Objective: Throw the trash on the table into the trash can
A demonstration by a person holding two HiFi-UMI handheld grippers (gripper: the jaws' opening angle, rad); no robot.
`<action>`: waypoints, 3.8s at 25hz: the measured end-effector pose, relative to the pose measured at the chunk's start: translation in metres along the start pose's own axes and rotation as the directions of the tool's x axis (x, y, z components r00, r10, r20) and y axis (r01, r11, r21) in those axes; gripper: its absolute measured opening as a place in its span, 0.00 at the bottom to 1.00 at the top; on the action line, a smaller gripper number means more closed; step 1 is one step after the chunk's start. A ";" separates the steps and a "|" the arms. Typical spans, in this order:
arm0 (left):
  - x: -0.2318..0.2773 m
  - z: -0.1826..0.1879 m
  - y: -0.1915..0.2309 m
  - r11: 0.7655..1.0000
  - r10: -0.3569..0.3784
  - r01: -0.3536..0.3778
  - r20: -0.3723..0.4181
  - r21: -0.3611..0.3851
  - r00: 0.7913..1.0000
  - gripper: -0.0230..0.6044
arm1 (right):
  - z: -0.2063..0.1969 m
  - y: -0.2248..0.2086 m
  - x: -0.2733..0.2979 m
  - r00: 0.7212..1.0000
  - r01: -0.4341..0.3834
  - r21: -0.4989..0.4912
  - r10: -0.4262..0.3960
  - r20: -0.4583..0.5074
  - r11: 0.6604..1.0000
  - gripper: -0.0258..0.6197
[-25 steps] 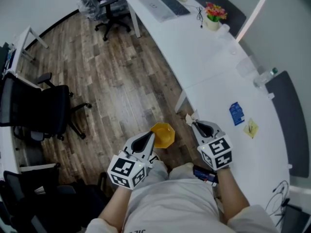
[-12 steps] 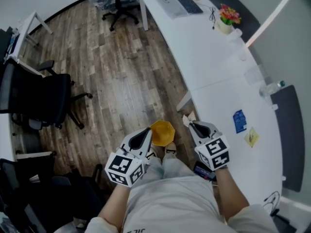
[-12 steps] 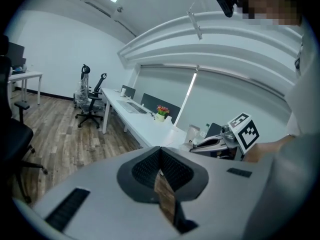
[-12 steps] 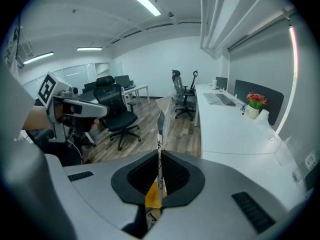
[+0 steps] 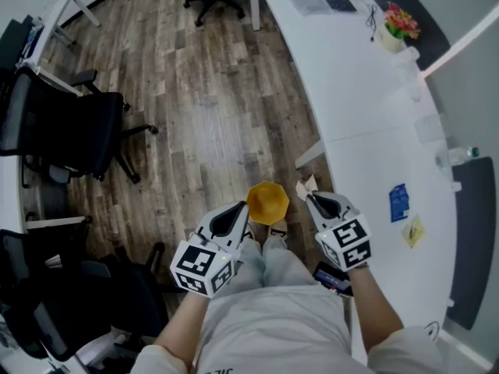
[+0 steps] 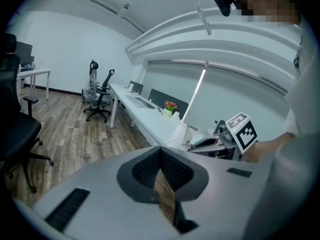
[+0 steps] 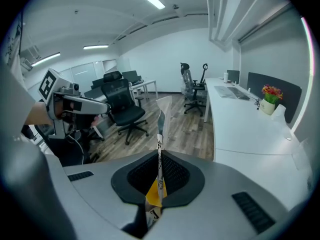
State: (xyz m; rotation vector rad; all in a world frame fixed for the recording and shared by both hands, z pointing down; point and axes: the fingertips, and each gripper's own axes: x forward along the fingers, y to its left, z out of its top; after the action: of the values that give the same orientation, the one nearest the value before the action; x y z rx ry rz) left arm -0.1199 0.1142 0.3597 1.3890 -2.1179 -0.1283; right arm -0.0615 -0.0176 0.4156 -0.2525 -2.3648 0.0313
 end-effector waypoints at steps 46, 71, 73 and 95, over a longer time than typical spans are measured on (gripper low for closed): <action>0.134 -0.299 0.138 0.996 0.047 -0.061 -0.188 -0.066 0.981 0.04 | -0.340 0.026 0.327 0.944 -0.070 0.033 0.077 -0.319 0.997 0.09; 0.159 -0.356 0.173 0.998 0.043 -0.052 -0.188 -0.047 0.981 0.04 | -0.439 0.009 0.413 0.888 -0.036 -0.033 0.017 -0.459 0.999 0.36; 0.158 -0.357 0.172 0.998 0.042 -0.050 -0.192 -0.034 0.980 0.04 | -0.440 0.010 0.412 0.887 -0.040 -0.036 0.018 -0.462 0.999 0.37; 0.108 -0.262 0.116 0.999 0.007 -0.018 -0.212 -0.048 0.977 0.04 | -0.327 0.035 0.295 0.891 -0.085 -0.002 0.076 -0.447 0.996 0.22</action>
State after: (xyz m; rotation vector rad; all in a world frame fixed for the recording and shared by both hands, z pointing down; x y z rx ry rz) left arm -0.1049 0.1347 0.6648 1.2998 -1.9347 -0.0261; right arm -0.0370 0.0560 0.8507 -0.3303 -1.8943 -0.0126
